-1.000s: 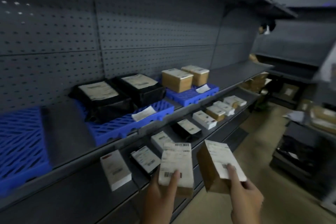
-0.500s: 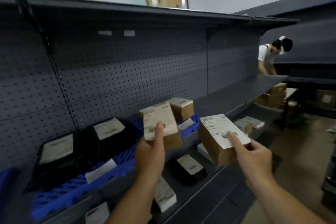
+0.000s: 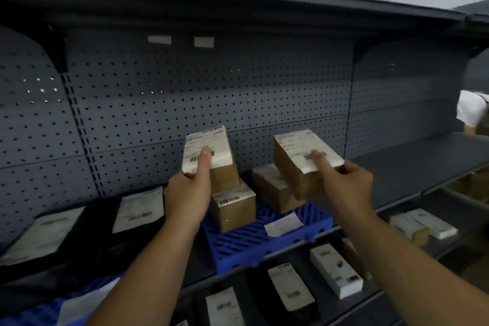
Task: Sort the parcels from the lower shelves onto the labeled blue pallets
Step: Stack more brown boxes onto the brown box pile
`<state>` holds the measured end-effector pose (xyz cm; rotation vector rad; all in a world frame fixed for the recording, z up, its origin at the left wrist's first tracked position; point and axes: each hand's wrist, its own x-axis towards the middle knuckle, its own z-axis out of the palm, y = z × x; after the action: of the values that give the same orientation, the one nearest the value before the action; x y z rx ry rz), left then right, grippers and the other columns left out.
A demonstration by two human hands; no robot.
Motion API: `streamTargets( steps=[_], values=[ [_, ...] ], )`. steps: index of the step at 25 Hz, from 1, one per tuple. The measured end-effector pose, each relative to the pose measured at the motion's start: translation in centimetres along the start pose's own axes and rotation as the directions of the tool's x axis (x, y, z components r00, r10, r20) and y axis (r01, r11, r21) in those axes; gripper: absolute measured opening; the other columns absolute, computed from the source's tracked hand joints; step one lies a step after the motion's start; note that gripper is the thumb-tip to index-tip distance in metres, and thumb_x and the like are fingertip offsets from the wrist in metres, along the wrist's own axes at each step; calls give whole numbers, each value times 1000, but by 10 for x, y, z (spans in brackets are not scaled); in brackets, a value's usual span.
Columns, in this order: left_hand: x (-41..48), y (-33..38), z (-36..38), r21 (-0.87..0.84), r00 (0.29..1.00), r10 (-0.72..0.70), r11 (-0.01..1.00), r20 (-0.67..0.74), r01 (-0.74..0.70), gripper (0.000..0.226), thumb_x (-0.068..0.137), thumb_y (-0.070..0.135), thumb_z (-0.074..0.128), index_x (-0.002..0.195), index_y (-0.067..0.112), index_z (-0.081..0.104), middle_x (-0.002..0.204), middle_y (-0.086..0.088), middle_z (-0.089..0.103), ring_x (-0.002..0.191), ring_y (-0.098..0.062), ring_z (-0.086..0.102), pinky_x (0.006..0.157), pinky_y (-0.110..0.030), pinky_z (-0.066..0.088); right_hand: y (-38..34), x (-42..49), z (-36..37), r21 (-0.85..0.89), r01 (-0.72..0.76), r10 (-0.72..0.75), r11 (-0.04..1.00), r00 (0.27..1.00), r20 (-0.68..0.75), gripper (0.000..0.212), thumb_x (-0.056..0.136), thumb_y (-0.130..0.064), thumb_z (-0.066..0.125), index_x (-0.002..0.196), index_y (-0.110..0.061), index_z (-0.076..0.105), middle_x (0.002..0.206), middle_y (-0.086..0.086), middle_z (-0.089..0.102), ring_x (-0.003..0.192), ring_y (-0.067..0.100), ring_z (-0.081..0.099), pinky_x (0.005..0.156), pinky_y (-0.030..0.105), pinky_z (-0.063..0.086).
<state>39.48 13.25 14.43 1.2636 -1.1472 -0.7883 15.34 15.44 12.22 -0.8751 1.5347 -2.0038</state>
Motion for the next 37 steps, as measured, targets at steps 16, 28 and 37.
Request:
streamTargets(
  steps=[16,28,37],
  values=[
    [-4,3,80,93,898,-1,995,-439,47,45,87,66,62,78,22,64,84,2,66,77,-12,62,81,-38,52,33,129,29,-49,-64,76,997,950,304,23,75,-44,84,81,-24,74,80,-3,76,73,11,72,65,32,61],
    [-3,-16,82,182,908,-13,978,-419,98,60,85,75,54,74,18,67,82,-5,71,81,-23,68,81,-43,58,27,106,47,-147,-11,62,989,935,349,29,80,-47,79,80,-19,74,68,-9,67,59,3,61,45,19,42],
    [8,-23,80,209,942,-14,974,-336,89,53,83,80,50,74,31,66,88,-1,73,86,-22,70,88,-48,59,37,114,54,-346,-34,150,938,937,315,52,77,-69,66,93,-19,70,86,-2,70,72,18,66,58,29,53]
  ],
)
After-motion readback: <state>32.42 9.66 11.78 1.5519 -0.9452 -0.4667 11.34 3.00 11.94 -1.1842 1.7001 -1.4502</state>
